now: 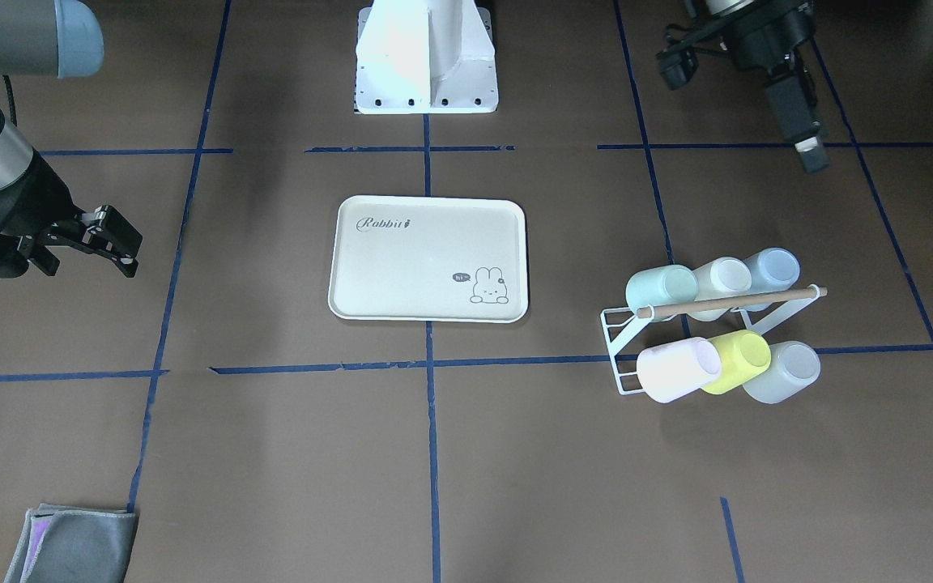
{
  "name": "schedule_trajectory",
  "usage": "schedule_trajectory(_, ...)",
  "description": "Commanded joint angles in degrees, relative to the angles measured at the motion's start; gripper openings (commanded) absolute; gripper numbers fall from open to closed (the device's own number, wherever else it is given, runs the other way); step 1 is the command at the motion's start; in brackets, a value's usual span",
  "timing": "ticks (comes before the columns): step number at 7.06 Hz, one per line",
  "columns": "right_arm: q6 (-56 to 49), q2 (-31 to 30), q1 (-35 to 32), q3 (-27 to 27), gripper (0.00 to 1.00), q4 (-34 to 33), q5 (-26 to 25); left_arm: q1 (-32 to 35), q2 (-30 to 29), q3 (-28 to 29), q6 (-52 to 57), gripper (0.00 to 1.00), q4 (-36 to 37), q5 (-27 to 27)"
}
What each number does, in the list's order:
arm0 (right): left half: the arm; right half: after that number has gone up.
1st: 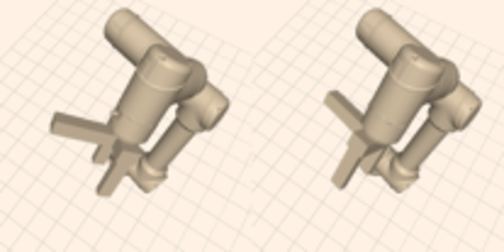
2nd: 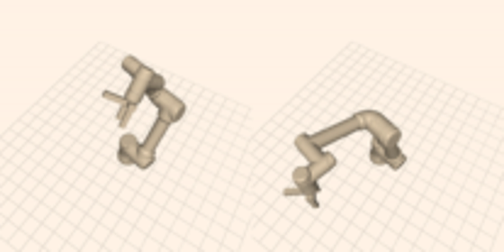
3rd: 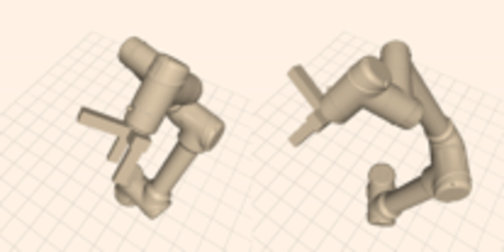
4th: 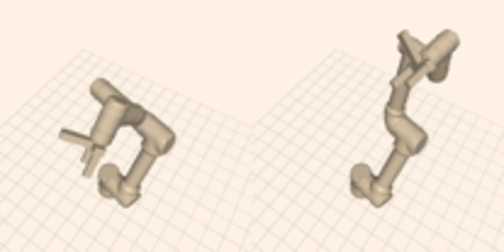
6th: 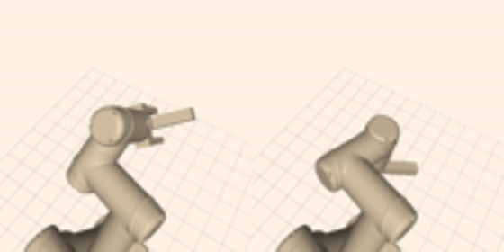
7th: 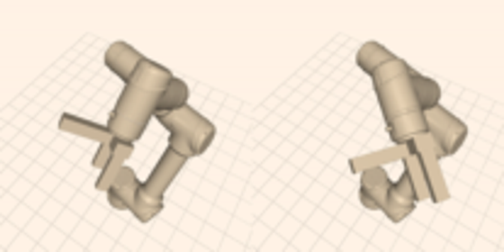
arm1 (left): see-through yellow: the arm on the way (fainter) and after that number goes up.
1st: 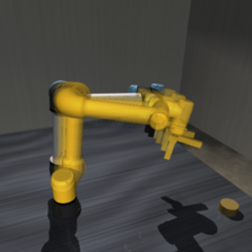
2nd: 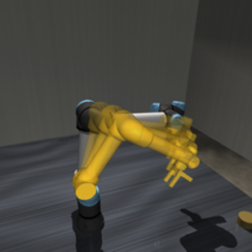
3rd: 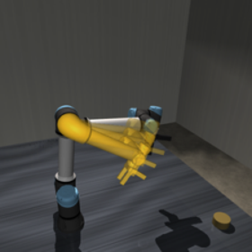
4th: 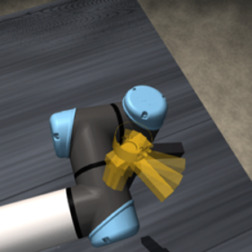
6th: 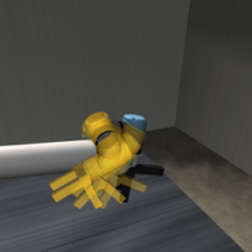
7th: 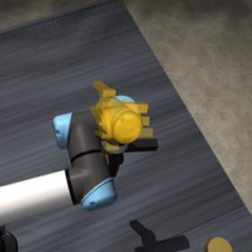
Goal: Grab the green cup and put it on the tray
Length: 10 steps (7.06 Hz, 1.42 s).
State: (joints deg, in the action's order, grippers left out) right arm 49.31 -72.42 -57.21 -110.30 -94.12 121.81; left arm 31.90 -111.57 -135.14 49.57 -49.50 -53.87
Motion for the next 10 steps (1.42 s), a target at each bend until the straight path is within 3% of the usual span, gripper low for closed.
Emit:
schedule_trajectory(1,0.1,-0.3,0.1,0.1,1.0,0.1,0.0,-5.8,-0.9,3.9,7.2,1.0,1.9,7.0)
schedule_trajectory(3,0.1,-0.8,0.1,0.1,1.0,0.2,-0.1,-9.7,-1.5,7.3,7.2,1.0,1.9,10.4)
schedule_trajectory(10,0.8,-1.1,0.1,0.0,1.0,0.2,-0.2,-14.6,-6.6,22.4,5.3,1.0,1.8,13.4)
